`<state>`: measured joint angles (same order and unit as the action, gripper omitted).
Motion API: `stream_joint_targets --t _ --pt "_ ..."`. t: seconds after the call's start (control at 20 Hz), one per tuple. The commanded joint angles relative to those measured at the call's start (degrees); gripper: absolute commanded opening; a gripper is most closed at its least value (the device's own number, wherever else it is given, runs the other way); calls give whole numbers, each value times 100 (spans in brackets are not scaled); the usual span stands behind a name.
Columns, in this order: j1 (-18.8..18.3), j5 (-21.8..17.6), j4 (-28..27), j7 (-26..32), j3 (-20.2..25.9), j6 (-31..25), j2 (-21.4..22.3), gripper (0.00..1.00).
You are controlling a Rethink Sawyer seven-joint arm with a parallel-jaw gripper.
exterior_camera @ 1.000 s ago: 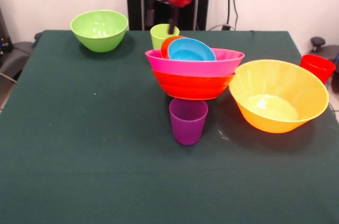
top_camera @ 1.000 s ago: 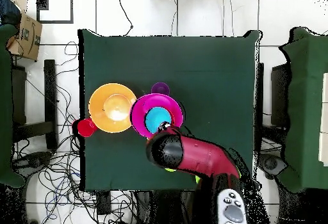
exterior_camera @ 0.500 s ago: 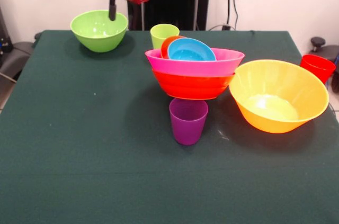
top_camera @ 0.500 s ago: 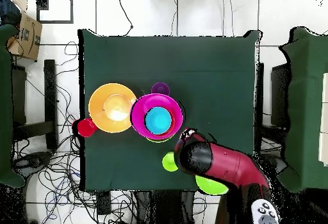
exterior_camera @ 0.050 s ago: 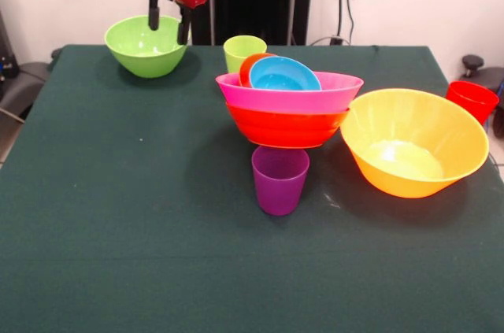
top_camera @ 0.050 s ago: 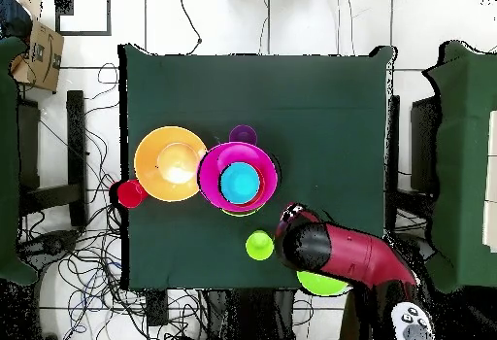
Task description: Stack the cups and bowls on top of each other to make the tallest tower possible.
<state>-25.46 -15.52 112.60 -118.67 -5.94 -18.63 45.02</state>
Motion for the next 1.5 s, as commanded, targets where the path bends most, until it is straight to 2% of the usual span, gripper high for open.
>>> stream_joint_targets --t 0.05,0.4,0.65,0.9,1.25,1.5 --pt "-230 -770 277 150 451 689 -784 100" --pt "-402 -1082 303 -83 424 1121 -1334 100" --pt "-487 -1244 233 -105 403 1163 -1550 100" --pt "-635 -1183 349 -44 607 829 -1347 100" --pt "-612 -1002 569 73 637 215 -864 100" --pt "-684 -1017 594 84 695 226 -827 100"
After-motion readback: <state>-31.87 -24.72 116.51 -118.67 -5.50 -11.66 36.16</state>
